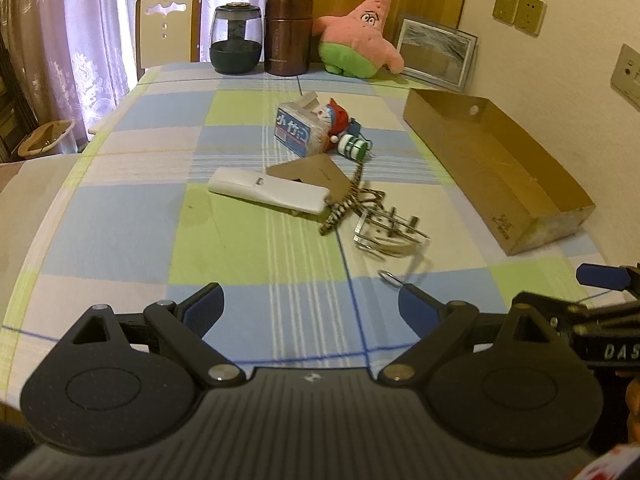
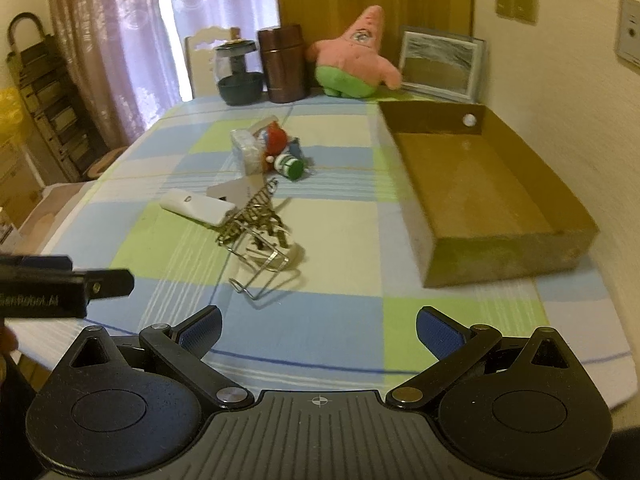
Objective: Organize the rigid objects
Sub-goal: 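Lower the right gripper onto the wire frame of the white plug, then close the right gripper on the wire frame and lift it while the left gripper approaches the white plug, then grasp the white plug with the left gripper and lift it, then carry the plug and wire frame into the cardboard tray with both grippers, then open both grippers to drop the plug and frame in the tray, then move the right gripper to the gold spiral clip and grasp it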
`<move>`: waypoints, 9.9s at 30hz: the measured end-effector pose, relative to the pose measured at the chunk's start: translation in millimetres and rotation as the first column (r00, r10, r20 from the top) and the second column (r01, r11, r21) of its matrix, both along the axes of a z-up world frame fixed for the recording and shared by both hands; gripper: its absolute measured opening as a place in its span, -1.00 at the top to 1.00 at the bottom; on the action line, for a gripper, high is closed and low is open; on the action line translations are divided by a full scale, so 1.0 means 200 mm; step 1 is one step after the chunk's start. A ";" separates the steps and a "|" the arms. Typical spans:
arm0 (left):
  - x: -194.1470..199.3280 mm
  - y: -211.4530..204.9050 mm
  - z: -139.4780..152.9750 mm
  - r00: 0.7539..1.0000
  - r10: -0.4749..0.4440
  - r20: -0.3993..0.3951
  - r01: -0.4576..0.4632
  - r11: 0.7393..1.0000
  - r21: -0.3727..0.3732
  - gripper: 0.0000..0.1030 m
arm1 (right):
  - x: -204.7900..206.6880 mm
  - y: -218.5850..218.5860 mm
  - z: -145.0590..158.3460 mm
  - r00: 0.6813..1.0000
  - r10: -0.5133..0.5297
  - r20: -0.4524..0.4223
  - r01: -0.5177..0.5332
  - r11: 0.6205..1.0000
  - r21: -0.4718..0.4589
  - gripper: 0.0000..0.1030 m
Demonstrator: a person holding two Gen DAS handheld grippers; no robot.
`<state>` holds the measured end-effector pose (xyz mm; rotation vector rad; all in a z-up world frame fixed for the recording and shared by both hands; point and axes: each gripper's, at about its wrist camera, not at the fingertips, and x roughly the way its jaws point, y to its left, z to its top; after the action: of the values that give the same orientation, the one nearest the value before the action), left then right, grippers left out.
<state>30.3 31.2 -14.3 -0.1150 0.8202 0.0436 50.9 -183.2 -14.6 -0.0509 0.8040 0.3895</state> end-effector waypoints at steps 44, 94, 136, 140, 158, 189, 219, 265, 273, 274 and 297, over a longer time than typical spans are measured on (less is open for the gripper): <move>0.41 0.10 -0.30 0.722 -0.679 -0.136 0.680 0.657 0.325 -0.79 | 0.32 0.54 -0.47 0.665 0.747 0.002 -0.620 0.553 -0.556 -0.34; 0.43 0.03 -0.30 0.716 -0.690 -0.109 0.687 0.669 0.282 -0.77 | 0.30 0.46 -0.39 0.693 0.698 0.181 -0.557 0.678 -0.481 0.01; 0.63 -0.38 -0.44 0.877 -0.480 -0.026 0.480 0.873 0.088 -0.08 | 0.39 0.00 -0.15 0.896 0.338 0.287 -0.260 0.925 -0.278 0.01; 0.64 -0.39 -0.45 0.878 -0.478 -0.023 0.478 0.875 0.080 0.04 | 0.39 0.01 -0.15 0.896 0.338 0.287 -0.260 0.925 -0.276 0.01; 0.60 -0.35 -0.30 0.902 -0.431 -0.013 0.431 0.901 0.051 0.06 | 0.42 -0.04 -0.10 0.917 0.263 0.301 -0.193 0.951 -0.243 0.01; 1.15 -1.03 -0.04 0.821 -0.571 0.027 0.570 0.821 0.037 0.06 | 0.89 -0.86 -0.05 0.940 -0.341 0.036 0.338 0.939 0.060 0.01; 1.04 -0.88 -0.02 0.874 -0.480 0.082 0.479 0.877 0.032 -0.30 | 0.92 -0.84 -0.11 0.941 -0.338 -0.006 0.336 0.935 0.111 0.00; 0.35 0.07 0.02 0.987 -0.145 0.063 0.142 0.988 0.055 -0.49 | 0.49 -0.15 0.06 0.993 -0.104 0.054 0.096 0.986 0.136 -0.41; 0.29 0.19 -0.01 0.992 -0.114 0.052 0.110 0.991 0.071 -0.49 | 0.42 -0.03 0.01 0.997 -0.054 0.048 0.048 0.992 0.118 -0.41; 0.28 0.20 -0.01 0.992 -0.112 0.051 0.108 0.992 0.073 -0.49 | 0.42 -0.02 0.00 0.998 -0.047 0.047 0.041 0.992 0.118 -0.41; 0.51 0.34 -0.22 0.962 -0.272 -0.038 0.274 0.949 0.157 -0.49 | 0.58 0.43 -0.24 0.928 0.367 0.064 -0.357 0.925 -0.126 -0.41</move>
<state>131.7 99.1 -58.0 0.1529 0.8393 -0.1506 166.9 -97.5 -63.0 -0.3246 0.7298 0.6876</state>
